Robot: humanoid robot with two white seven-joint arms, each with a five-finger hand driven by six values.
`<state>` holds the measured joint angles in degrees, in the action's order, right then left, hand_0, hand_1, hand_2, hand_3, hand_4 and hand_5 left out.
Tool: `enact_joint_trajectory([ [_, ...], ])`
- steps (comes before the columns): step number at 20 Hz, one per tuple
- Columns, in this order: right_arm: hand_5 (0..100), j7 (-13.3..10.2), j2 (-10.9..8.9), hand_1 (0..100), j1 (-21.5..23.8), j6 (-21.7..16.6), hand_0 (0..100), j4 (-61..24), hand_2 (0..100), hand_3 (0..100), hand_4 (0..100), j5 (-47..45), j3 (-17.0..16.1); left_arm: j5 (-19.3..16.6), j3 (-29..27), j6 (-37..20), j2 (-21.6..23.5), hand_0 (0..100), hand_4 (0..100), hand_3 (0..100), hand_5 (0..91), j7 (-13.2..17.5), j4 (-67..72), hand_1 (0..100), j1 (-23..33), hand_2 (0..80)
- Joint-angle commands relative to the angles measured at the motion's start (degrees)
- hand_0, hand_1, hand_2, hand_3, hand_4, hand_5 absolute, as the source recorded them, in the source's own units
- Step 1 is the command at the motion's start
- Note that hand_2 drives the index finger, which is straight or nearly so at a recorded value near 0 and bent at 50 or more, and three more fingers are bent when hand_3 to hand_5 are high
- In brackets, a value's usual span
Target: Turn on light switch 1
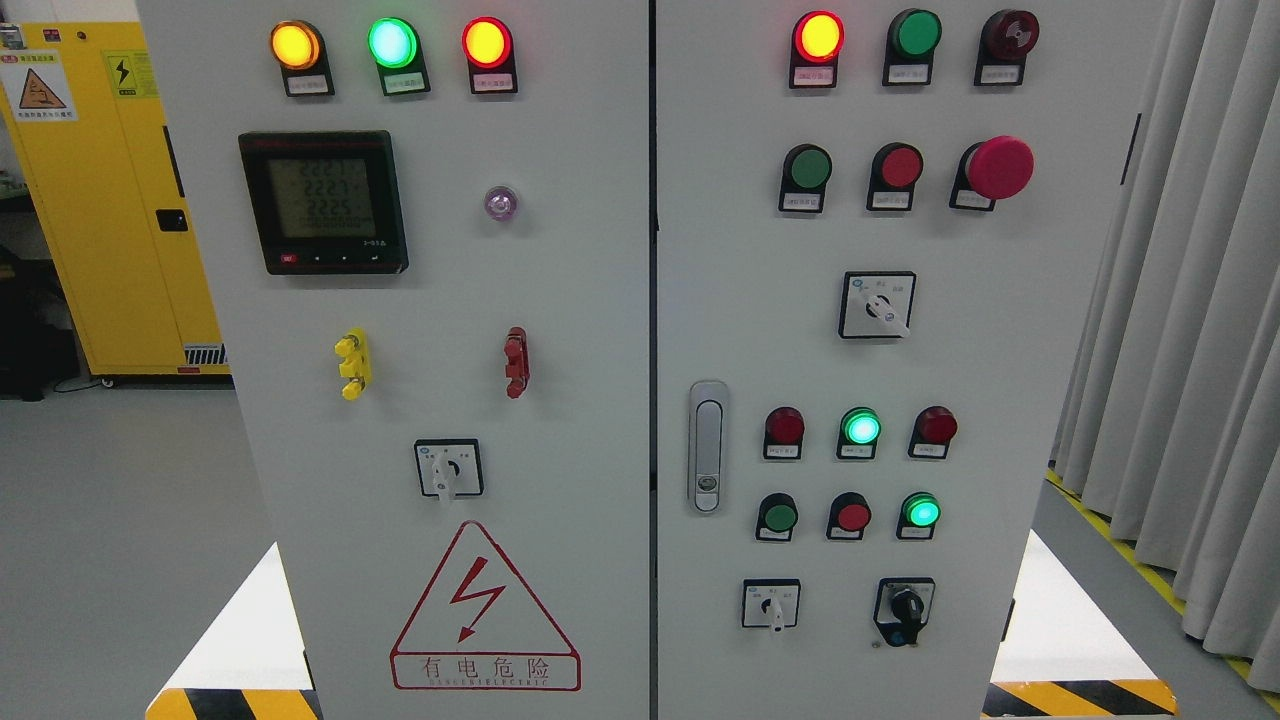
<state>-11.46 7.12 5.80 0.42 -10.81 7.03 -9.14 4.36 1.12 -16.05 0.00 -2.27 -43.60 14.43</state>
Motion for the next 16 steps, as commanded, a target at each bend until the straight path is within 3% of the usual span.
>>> enact_joint_trajectory([
  [1,0,0.0,0.00,50,0.0,0.0,0,0.0,4,0,0,0.0,0.0,-0.1,-4.1,0.0,1.9,25,76,62,72.0,0.4,-34.4,56,3.9,32.4],
  [2,0,-0.1,0.00,50,0.0,0.0,0,0.0,4,0,0,0.0,0.0,-0.1,-4.4,0.0,1.9,24,75,62,67.3,0.6,-37.1,59,4.2,31.9],
  [4,0,0.0,0.00,50,0.0,0.0,0,0.0,4,0,0,0.0,0.0,-0.3,-4.5,0.0,2.1,23,75,62,66.1,1.0,-41.5,61,4.7,31.2],
  [8,0,0.0,0.00,50,0.0,0.0,0,0.0,4,0,0,0.0,0.0,-0.3,-5.3,0.1,2.1,23,72,61,72.7,1.0,-48.7,62,4.6,32.0],
  [16,0,0.0,0.00,50,0.0,0.0,0,0.0,4,0,0,0.0,0.0,-0.2,-5.4,0.4,1.9,24,73,65,74.4,0.3,-58.4,62,4.3,42.2],
])
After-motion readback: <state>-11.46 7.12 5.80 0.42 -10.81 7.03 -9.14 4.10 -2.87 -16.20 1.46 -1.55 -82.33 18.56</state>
